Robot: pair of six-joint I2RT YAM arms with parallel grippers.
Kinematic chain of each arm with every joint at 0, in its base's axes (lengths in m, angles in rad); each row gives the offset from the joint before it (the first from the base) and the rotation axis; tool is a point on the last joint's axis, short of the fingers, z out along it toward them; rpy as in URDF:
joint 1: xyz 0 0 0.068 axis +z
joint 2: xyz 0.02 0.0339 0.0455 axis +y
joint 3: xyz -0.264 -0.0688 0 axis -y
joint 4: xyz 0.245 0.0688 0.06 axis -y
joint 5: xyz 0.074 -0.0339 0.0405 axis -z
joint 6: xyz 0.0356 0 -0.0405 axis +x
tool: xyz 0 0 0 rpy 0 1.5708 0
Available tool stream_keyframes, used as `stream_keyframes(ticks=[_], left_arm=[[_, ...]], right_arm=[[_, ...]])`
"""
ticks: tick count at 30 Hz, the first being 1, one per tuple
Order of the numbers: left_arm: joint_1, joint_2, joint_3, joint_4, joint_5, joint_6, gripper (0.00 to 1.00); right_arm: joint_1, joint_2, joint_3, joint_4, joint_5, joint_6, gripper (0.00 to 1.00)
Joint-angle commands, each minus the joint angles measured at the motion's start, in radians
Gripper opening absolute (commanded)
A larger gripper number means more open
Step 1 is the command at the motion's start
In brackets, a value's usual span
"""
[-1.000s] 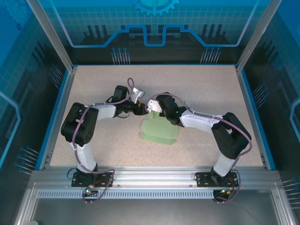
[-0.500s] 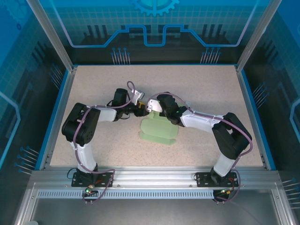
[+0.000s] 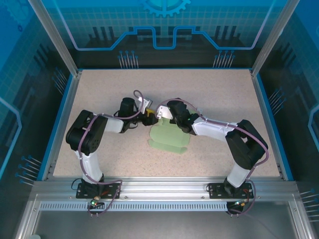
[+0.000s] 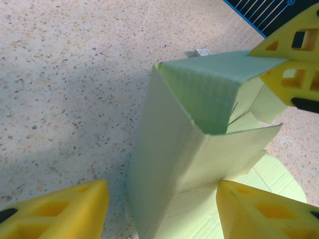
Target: Fold the paper box
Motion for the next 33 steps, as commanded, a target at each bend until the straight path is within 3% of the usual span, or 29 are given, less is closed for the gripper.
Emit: stream_keyframes(ticks=[1, 7, 17, 33], left_arm=[[-0.012, 0.001, -0.015, 0.047, -0.012, 0.021, 0.62], [-0.017, 0.004, -0.015, 0.064, 0.007, 0.027, 0.64], [-0.029, 0.018, -0.030, 0.125, 0.007, 0.005, 0.54], [-0.054, 0.008, -0.116, 0.275, -0.116, -0.019, 0.61]], right_arm=[[0.009, -0.032, -0.008, -0.008, -0.018, 0.011, 0.00], [0.010, -0.033, -0.004, -0.014, -0.024, 0.013, 0.00], [0.012, -0.033, -0.003, -0.005, -0.043, 0.037, 0.00], [0.031, -0.020, 0.010, -0.010, -0.040, 0.097, 0.00]])
